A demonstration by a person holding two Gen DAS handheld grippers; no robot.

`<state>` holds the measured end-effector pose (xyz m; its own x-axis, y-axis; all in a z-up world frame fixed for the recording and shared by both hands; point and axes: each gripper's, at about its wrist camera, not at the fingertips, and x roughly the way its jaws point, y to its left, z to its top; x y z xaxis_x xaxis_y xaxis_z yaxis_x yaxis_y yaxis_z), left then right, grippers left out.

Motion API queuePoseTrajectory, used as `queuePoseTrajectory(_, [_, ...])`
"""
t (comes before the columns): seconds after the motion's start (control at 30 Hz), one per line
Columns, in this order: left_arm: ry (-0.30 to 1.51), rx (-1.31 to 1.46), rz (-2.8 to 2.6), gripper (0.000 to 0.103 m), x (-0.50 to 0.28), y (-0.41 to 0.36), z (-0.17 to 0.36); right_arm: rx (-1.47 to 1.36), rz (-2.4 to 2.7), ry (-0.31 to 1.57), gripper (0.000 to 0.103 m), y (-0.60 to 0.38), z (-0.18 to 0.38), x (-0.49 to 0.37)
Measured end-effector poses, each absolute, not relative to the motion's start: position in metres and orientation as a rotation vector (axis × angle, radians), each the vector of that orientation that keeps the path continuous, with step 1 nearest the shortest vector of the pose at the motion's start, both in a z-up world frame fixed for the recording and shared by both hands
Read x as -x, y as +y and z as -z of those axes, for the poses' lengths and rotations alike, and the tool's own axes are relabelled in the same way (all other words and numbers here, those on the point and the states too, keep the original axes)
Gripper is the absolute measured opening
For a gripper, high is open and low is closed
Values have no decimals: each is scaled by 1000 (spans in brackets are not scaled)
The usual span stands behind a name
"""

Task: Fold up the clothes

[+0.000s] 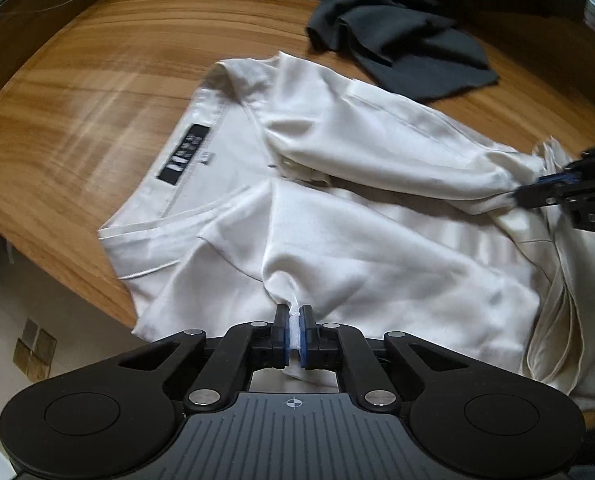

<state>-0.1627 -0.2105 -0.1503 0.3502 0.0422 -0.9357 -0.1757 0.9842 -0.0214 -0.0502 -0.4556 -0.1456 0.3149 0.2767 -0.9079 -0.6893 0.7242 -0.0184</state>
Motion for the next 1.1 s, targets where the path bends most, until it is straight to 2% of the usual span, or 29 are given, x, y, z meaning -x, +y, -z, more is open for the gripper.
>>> queuePoseTrajectory(0.17, [1190,156,-192,6,161,-198,139,447,-582,1042,2,-474,140,38])
queuePoseTrajectory(0.47, [1202,103,-199,6,169,-181,119,355,-205,1029,2,-598,118,12])
queuePoseTrajectory(0.9, [1222,-3,-254,8,128,-153,113,275,156,1056,3,-722,112,64])
queuePoseTrajectory(0.97, [1220,1,-242,25,121,-148,110,231,178,1077,4,-728,112,73])
queuePoseTrajectory(1.0, [1213,-12,-231,34,117,-147,106,208,183,1085,11,-729,112,77])
queuePoseTrajectory(1.03, [1199,-26,-213,55,113,-148,102,183,168,1083,18,-726,110,83])
queuePoseTrajectory(1.07, [1176,-35,-186,74,110,-150,96,158,152,1080,39,-723,108,88])
queuePoseTrajectory(1.1, [1153,-43,-158,77,105,-152,90,133,137,1075,55,-719,106,93])
